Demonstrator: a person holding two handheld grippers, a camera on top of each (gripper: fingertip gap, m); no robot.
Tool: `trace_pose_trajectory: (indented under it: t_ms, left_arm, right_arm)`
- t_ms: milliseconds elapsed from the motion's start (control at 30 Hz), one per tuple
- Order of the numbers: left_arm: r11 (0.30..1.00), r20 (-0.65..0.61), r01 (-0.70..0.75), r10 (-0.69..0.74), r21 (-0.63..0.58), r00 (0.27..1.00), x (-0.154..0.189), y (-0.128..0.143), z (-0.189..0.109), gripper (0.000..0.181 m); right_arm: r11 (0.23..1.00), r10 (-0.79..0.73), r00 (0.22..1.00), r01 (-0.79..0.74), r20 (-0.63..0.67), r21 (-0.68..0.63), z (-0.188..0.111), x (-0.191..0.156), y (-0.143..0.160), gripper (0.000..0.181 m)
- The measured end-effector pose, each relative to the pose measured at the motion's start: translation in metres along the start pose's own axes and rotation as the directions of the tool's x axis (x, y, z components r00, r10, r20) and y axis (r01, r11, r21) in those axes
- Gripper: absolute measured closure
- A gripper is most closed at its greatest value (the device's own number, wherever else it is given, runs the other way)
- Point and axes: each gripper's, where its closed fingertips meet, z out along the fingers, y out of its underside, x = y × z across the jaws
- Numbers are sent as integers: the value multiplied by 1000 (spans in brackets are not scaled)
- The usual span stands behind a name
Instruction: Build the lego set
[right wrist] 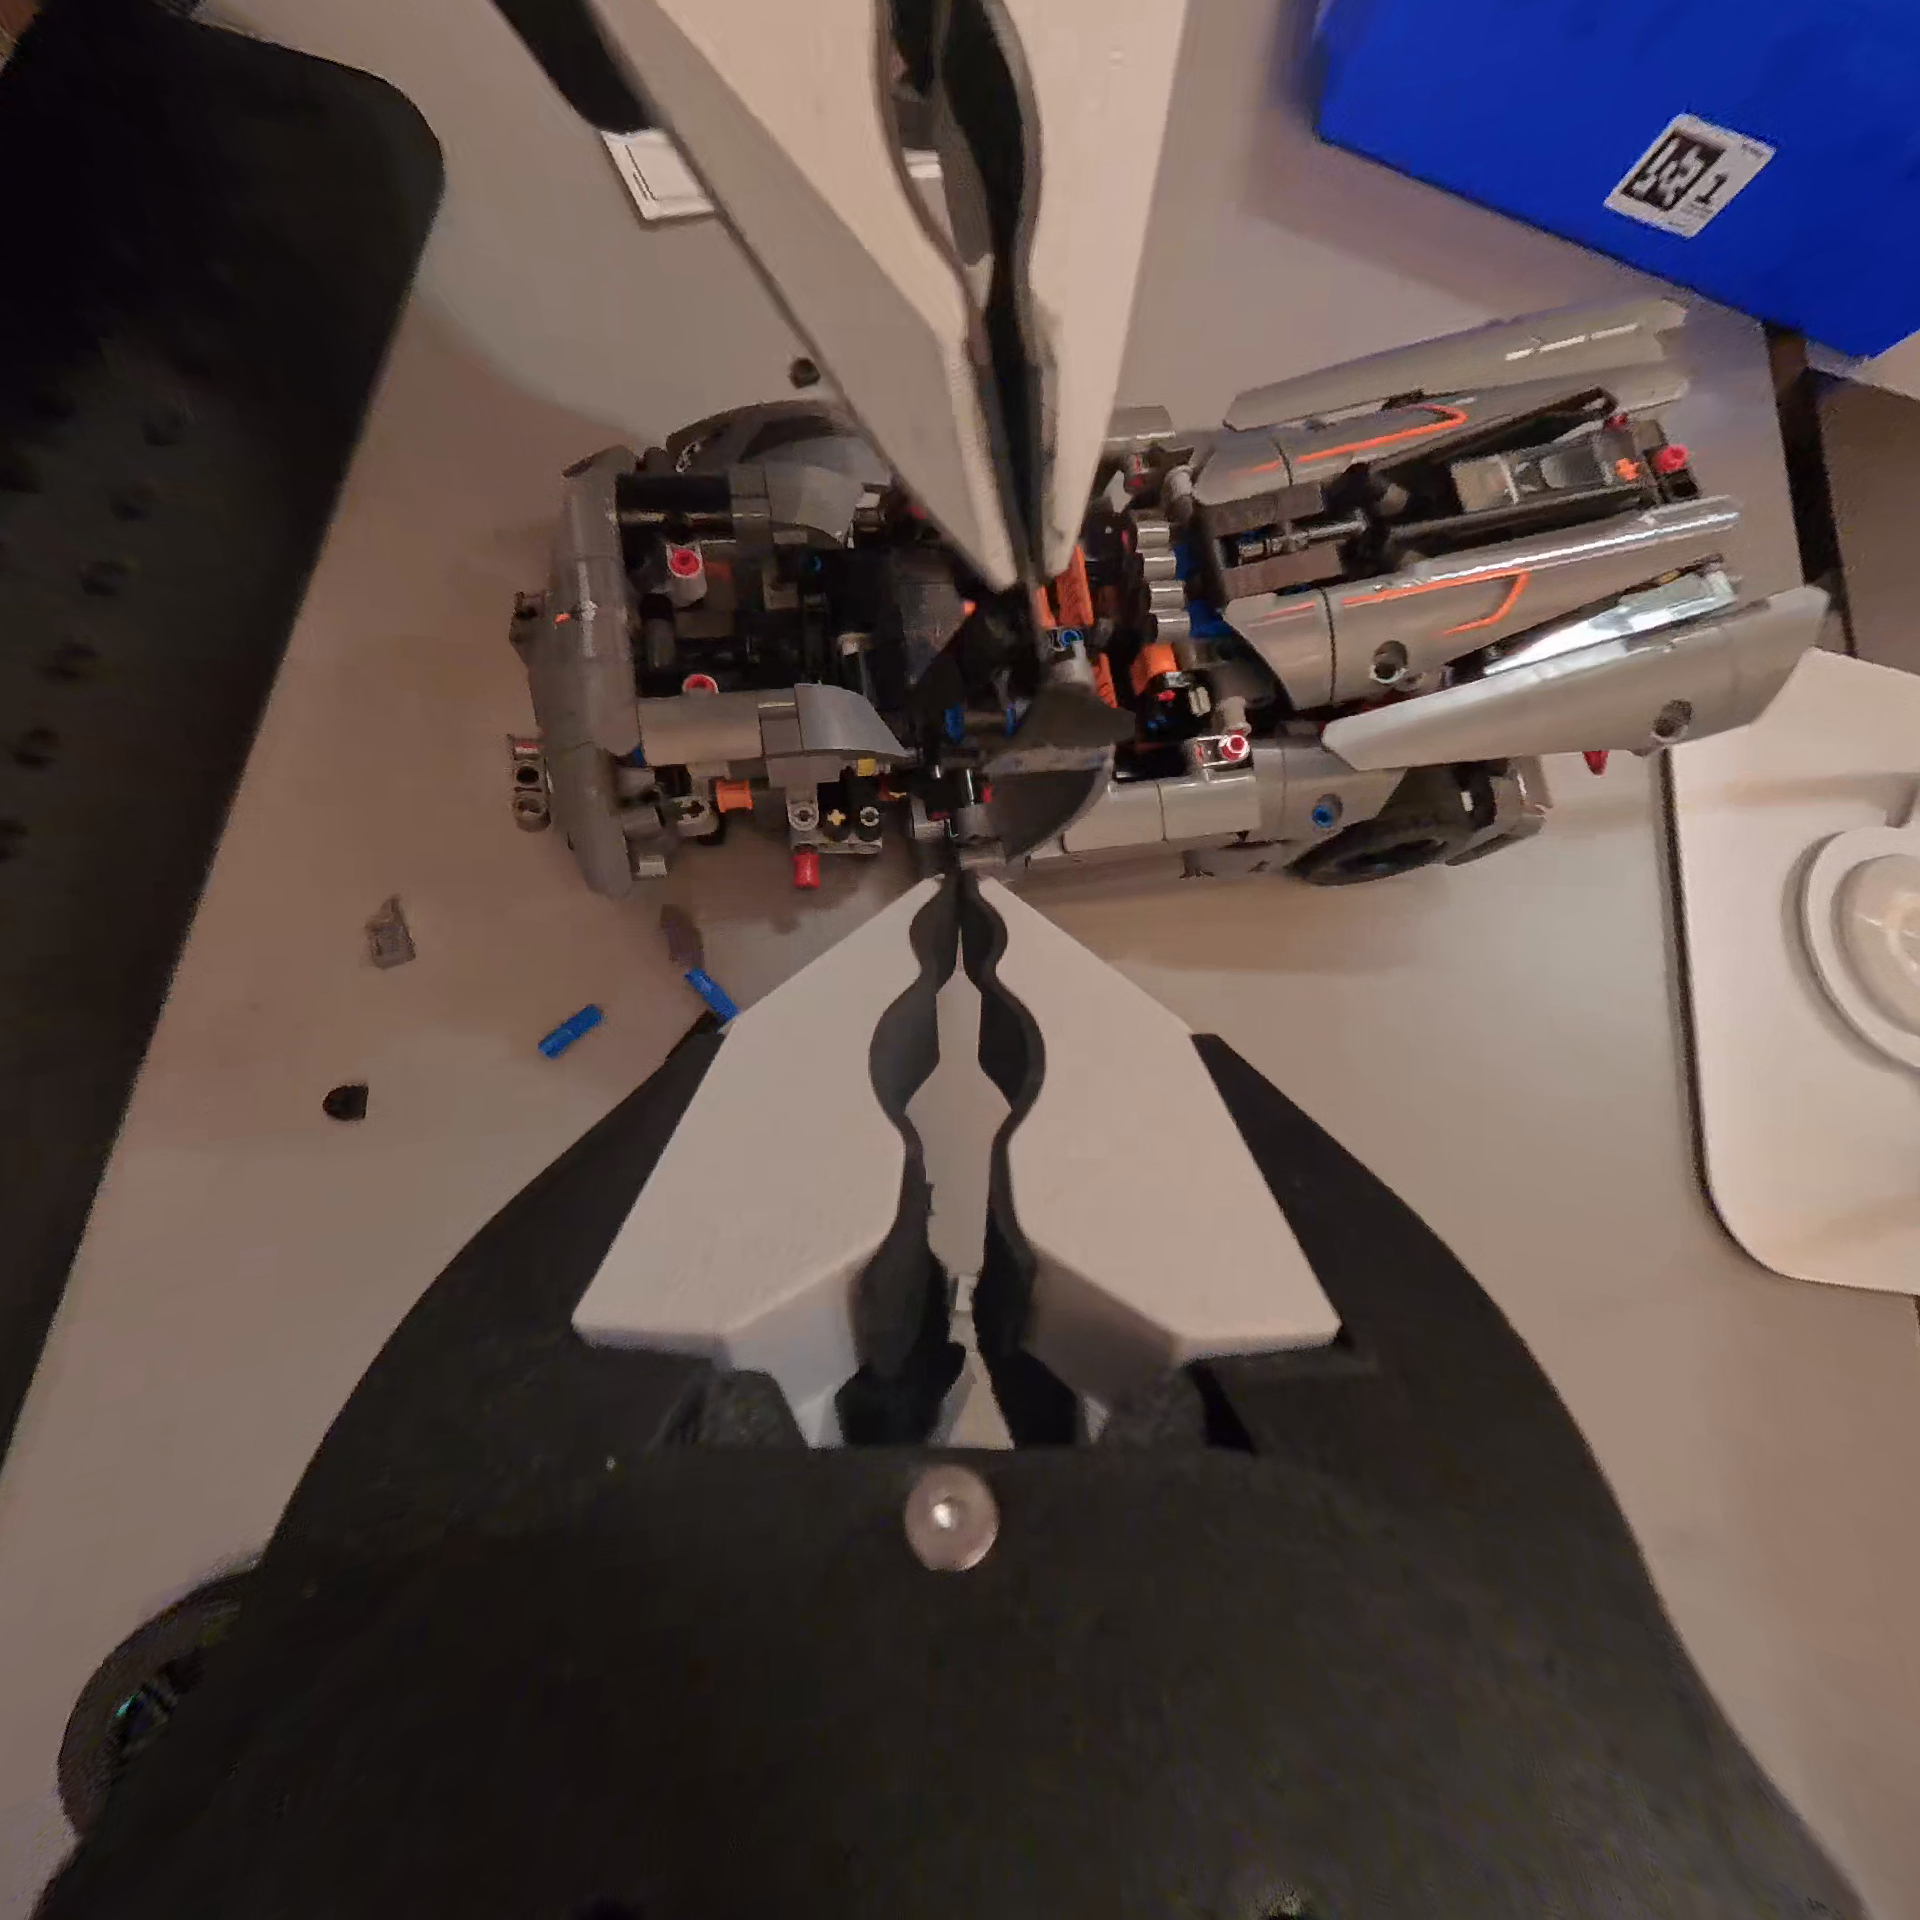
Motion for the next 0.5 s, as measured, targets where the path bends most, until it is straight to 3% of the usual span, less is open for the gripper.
trace_pose_trajectory:
  t_ms: [67, 200, 400, 500]
  left_arm:
    - [998, -21, 59, -58, 22, 998, -3, 0, -3, 181]
    - [987, -30, 161, -160, 31, 987, -12, 0, 0, 181]
    - [962, -6, 273, -273, 17, 962, -30, -1, 10, 181]
    - [937, -1, 349, -349, 35, 937, -40, -2, 15, 181]
  right_arm:
    - [998, 41, 999, -42, 10, 52, -10, 2, -8, 180]
    - [978, 147, 989, -143, -17, 154, -13, 12, -21, 145]
    - [962, 243, 959, -220, -143, 161, -5, 23, -29, 137]
    - [948, 306, 941, -287, -142, 139, -10, 34, -21, 138]
